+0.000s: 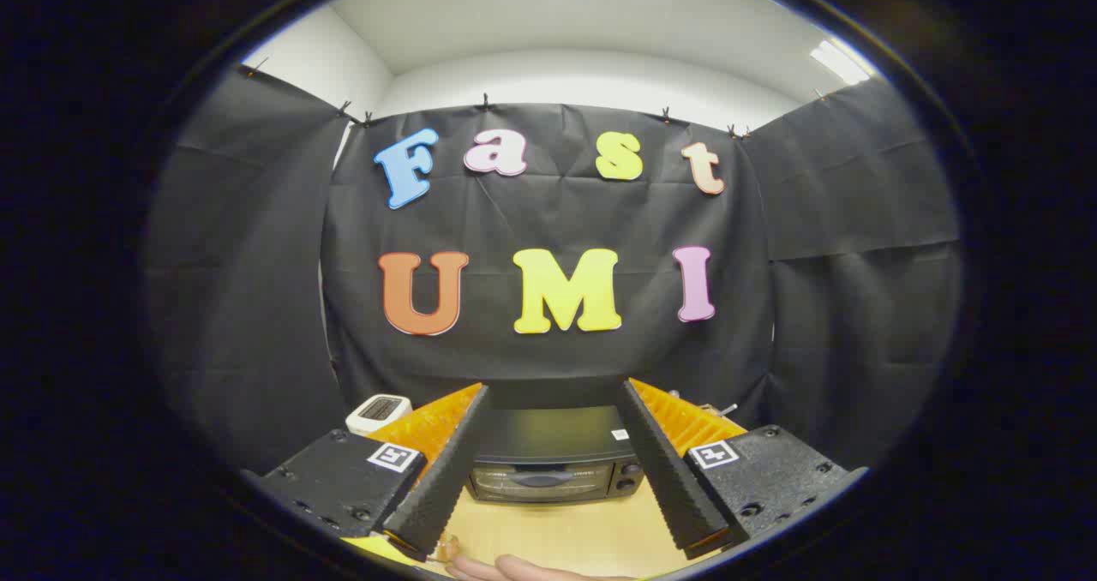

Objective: Open the toaster oven, put the food inside, and close the toaster oven door.

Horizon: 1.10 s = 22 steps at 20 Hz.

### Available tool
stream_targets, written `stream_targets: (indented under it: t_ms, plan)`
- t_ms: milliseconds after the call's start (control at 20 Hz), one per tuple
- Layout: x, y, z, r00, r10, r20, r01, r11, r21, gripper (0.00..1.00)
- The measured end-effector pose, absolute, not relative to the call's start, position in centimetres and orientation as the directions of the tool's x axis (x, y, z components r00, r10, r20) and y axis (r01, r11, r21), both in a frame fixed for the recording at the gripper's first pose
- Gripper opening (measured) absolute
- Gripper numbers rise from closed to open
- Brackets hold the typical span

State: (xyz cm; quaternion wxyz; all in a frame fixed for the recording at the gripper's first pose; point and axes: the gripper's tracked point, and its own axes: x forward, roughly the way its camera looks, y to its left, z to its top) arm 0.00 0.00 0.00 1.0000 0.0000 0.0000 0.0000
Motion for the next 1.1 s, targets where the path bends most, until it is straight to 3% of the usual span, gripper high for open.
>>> stream_targets:
  t_ms: [600,900,1100]
  plan:
    - [2.0,-1.1,0.4,0.996,-0.001,0.090,0.003,1.000,-0.030,0.99]
    - [5.4,-2.0,-2.6,0.998,-0.015,0.055,0.018,0.999,-0.043,1.00]
    - [8.4,-0.8,-5.5,0.998,0.063,0.009,-0.063,0.998,-0.005,1.00]
